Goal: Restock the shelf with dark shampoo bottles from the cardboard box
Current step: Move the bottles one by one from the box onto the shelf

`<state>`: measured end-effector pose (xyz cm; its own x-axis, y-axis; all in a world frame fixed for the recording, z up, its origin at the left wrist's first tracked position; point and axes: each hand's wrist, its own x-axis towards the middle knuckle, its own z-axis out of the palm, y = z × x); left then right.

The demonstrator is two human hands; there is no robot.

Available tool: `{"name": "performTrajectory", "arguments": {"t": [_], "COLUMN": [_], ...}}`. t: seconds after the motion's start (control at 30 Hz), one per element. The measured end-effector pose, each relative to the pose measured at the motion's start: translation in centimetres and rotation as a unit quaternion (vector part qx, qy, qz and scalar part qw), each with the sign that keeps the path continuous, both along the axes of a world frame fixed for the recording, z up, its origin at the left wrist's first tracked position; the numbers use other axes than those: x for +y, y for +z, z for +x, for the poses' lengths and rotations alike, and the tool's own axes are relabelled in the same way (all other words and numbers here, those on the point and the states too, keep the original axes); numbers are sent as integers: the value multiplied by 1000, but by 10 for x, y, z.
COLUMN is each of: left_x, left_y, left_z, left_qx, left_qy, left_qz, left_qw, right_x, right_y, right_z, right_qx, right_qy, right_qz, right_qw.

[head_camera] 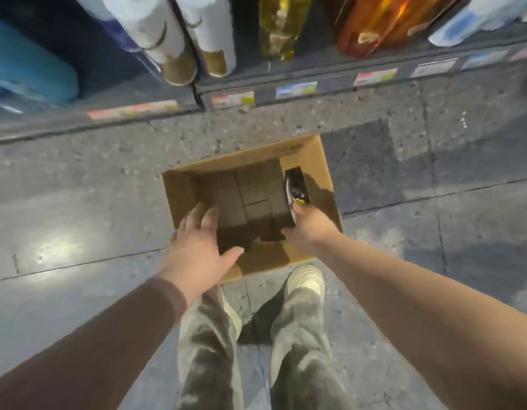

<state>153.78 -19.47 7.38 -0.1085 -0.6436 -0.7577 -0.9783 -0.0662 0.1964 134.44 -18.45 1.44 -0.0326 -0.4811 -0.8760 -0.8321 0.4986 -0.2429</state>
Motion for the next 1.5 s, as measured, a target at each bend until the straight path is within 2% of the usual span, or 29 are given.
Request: {"name": "performTrajectory", "arguments": {"t": [0.13, 0.23, 0.3, 0.4, 0.5, 0.7, 0.83, 1.03, 1.13, 1.2, 1.37, 1.5], "left_x": [3, 2, 3, 7, 7, 3, 2, -1, 2, 4, 12, 18], "left_y": [-53, -80, -90, -96, -97, -97, -96, -79, -44, -12, 85, 180], "left_z": [12, 23, 28, 30, 29, 30, 30, 28, 27, 27, 29, 35], "left_qx": [80, 65, 50, 71, 89, 101, 82, 87, 80, 61, 70, 103], "left_qy": [52, 46, 23, 5, 21, 29, 17, 94, 101, 102, 151, 210], "left_qz": [24, 0, -50, -116, -135, -112, -97, -5, -24, -33, -32, -71], "left_qw": [995, 997, 997, 991, 987, 988, 992, 992, 991, 992, 986, 970], "right_x": [-1, 0, 0, -4, -2, -2, -7, -8, -7, -1, 3, -1], "right_y": [-84, -132, -156, -180, -191, -200, -194, -119, -56, -10, 120, 234], "right_z": [7, 1, -4, -2, 3, 6, 3, 6, 6, 6, 4, 9], "right_qx": [46, 77, 93, 156, 193, 109, 70, -55, -95, -129, -130, -190], "right_qy": [-89, -175, -227, -248, -216, -370, -379, -449, -429, -420, -351, -328], "right_qz": [24, 15, 6, 30, 39, 9, 25, 38, 19, 0, -59, -110], "right_qw": [995, 981, 969, 956, 956, 923, 922, 891, 898, 898, 926, 919]}}
